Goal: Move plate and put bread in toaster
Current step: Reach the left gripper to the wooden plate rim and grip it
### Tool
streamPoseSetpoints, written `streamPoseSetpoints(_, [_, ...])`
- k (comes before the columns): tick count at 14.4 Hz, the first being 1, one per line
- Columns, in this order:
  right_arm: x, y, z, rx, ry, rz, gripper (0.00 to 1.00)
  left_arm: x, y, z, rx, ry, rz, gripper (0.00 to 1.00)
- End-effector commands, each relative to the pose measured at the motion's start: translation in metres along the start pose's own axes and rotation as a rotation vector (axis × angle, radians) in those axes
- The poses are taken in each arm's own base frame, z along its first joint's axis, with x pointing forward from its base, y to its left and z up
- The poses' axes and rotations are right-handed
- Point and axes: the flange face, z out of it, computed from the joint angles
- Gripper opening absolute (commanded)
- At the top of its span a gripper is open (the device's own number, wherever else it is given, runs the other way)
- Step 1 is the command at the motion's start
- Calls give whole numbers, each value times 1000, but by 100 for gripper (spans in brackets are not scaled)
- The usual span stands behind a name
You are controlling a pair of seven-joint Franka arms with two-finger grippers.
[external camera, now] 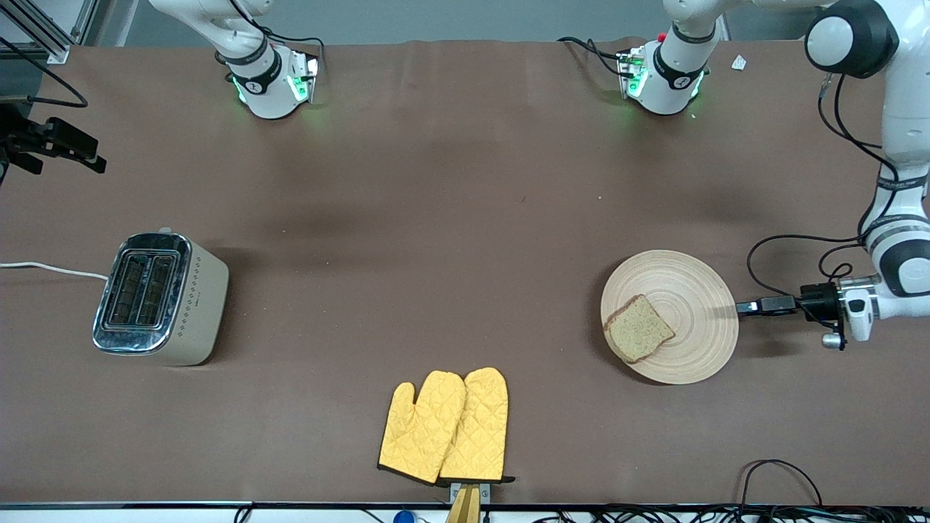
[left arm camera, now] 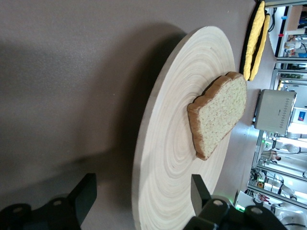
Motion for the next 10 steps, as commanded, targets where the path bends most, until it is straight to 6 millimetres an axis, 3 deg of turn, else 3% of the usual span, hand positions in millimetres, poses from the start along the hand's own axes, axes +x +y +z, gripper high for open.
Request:
streamPoseSetpoints(1, [-7,0,-4,13,-1,-6,100,6,-2,7,-26,8,57,69])
streamPoseSetpoints(8, [-6,-2,-5,12,4,-9,100,9,5,21,-36,-11,111,29])
streamPoseSetpoints(10, [-6,-6,-5,12,5,-17,100,10,2,24,-42,-11,158,28])
